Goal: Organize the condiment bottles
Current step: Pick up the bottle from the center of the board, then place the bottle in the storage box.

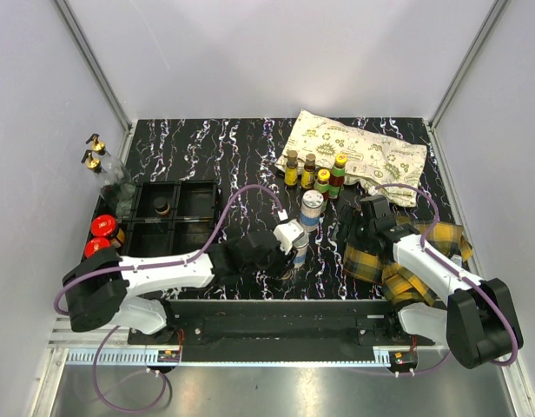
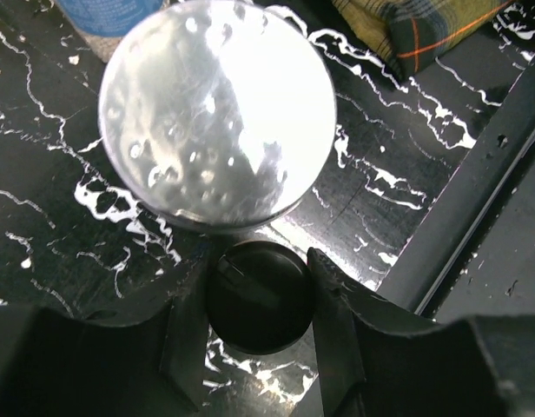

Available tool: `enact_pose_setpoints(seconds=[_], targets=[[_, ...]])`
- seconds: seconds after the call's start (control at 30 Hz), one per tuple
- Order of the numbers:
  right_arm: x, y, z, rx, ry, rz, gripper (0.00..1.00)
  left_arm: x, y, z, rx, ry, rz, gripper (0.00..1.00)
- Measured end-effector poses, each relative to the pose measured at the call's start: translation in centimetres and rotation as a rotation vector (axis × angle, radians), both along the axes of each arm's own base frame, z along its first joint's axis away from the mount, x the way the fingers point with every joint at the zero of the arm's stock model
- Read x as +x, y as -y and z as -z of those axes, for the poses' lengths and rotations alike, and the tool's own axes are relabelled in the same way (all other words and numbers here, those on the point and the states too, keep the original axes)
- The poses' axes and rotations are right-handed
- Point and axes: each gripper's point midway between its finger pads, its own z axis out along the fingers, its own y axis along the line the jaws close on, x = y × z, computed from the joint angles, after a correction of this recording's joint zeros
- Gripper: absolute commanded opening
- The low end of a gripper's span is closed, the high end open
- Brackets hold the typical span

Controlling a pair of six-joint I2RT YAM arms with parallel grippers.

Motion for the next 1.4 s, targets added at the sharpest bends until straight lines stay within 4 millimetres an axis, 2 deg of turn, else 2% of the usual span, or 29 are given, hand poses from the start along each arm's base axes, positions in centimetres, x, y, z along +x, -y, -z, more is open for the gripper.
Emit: enact_pose_setpoints(seconds=[0.27,0.43,0.57,0.83,1.07,1.13,1.27,1.4], targets=[[0.0,0.0,0.0,0.0,0.0,0.0,1.0,-0.1,-1.7,-1.1,0.027,0.019,-0.021,0.0],[0.0,0.0,0.0,0.0,0.0,0.0,1.0,0.1,-3.4,-2.5,0.039,0.051,-0.065,0.0],[0.0,0.0,0.0,0.0,0.001,0.0,1.0,0.6,-5.1,-4.6,0.04,0.096,-0.119,0.0],[-0.1,0.1,0.1,0.001,0.002,0.001,1.0,2.6,-8.9,-10.3,0.009,0.205,-0.284,0.0],[-0.1,0.0,-0.3,0.007,0.016,0.003,1.0,6.6,-14.1,-13.7,-0.003,0.245,-0.535,0.0],[-0.1,0.0,-0.4,0.009,0.019,0.004,1.0,7.9,-16.2,-14.1,0.015,0.247,-0.631,0.0],[-0.1,0.0,-0.4,0.01,0.019,0.004,1.0,11.1,-21.8,-15.4,0.033,0.236,-0.883,0.0],[-0.2,0.0,-0.3,0.011,0.018,0.007,1.0,12.8,-26.1,-16.6,0.015,0.233,-1.064,0.0]])
